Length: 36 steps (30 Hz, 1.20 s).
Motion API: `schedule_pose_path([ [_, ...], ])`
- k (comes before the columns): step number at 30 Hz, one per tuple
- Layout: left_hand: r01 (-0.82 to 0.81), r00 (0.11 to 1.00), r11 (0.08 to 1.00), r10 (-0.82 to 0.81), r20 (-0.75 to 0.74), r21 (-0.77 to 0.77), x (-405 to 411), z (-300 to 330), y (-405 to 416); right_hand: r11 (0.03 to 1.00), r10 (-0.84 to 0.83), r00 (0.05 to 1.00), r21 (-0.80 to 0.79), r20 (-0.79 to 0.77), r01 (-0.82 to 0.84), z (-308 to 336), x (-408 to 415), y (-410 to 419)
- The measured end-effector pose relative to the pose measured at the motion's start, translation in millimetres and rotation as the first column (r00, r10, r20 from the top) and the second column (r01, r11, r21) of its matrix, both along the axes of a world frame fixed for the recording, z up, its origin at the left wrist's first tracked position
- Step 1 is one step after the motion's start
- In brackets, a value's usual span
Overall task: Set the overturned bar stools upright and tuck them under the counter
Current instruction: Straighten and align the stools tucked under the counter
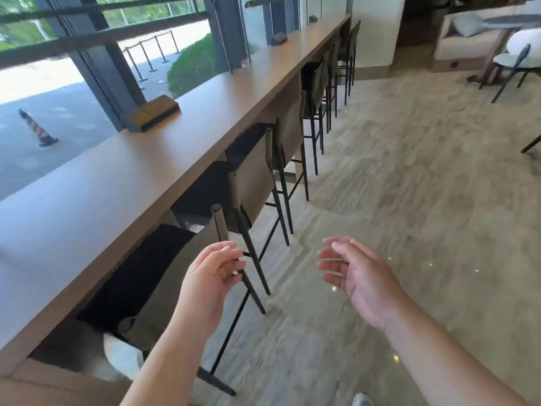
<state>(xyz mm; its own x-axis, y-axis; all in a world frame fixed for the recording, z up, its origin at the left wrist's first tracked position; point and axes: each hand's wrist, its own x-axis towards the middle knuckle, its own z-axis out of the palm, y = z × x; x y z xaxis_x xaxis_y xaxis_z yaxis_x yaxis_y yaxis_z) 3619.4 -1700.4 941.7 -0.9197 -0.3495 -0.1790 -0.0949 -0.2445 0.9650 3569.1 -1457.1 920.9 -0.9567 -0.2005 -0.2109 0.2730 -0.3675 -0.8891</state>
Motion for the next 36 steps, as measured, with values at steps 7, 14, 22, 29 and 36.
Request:
schedule_pose_path([
  [7,-0.130,0.991,0.991,0.130,-0.031,-0.023,-111.3,37.5,47.5,0.988,0.154,0.986,0.000,-0.056,-0.155,39.4,-142.1,48.6],
  [14,-0.294,0.955,0.956,0.294,-0.042,-0.001,-157.6,45.7,42.0,0.953,0.302,0.953,0.002,-0.023,-0.302,39.3,-211.7,35.8],
  [22,-0.422,0.906,0.904,0.423,0.007,0.072,-205.0,7.6,-9.7,0.897,0.435,0.901,0.089,0.010,-0.434,25.8,-283.6,-24.5],
  [29,-0.535,0.842,0.829,0.538,0.033,0.161,-259.1,-23.7,-64.8,0.809,0.551,0.834,0.238,0.011,-0.538,31.4,-351.5,-93.5],
  [36,-0.589,0.807,0.794,0.589,0.046,0.154,-297.1,-32.7,-105.5,0.741,0.633,0.774,0.316,-0.032,-0.593,44.2,-402.9,-160.2],
])
